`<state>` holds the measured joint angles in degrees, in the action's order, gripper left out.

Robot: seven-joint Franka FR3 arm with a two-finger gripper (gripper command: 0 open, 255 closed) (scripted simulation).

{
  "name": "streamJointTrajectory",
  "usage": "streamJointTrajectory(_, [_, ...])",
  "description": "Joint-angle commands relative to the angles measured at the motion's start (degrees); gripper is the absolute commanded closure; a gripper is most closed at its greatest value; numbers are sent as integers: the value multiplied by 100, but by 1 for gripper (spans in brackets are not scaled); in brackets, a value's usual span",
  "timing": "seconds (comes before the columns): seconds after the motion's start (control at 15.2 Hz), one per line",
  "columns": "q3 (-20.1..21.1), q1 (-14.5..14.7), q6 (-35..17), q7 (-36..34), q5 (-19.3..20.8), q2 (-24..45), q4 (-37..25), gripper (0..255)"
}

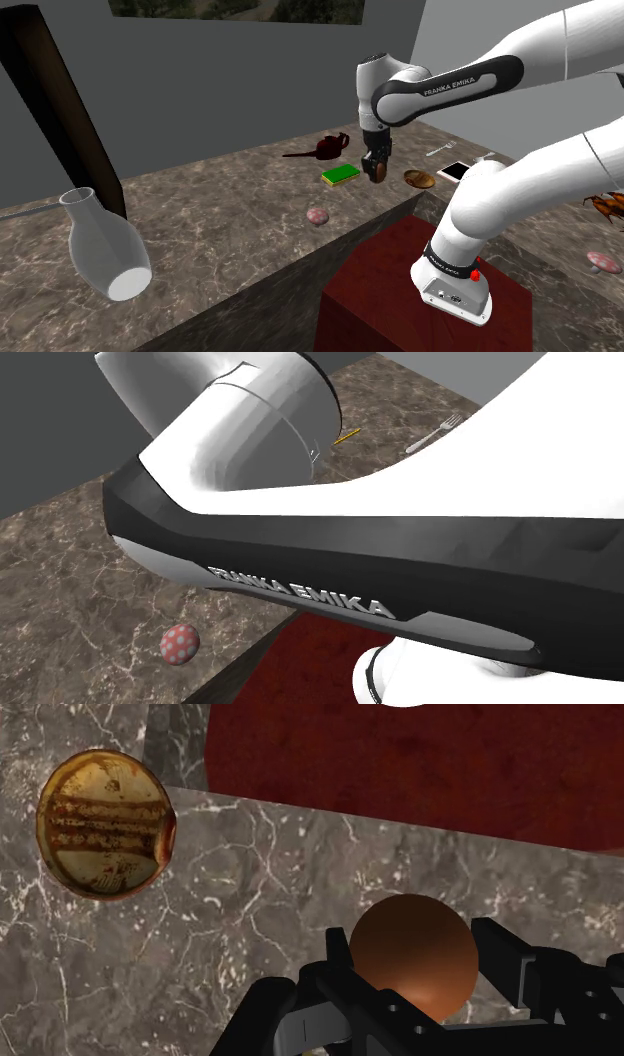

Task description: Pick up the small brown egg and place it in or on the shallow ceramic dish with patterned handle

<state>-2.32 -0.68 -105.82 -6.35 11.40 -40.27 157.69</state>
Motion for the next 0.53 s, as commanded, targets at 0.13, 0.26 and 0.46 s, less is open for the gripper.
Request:
streamJointTrajectory(0.13, [22,12,359,48,-36,-118,-241,255])
streamJointTrajectory(0.26, [31,16,530,73,-50,-163,-369,255])
streamJointTrajectory(0.46, [44,20,780,110,-68,-215,-569,255])
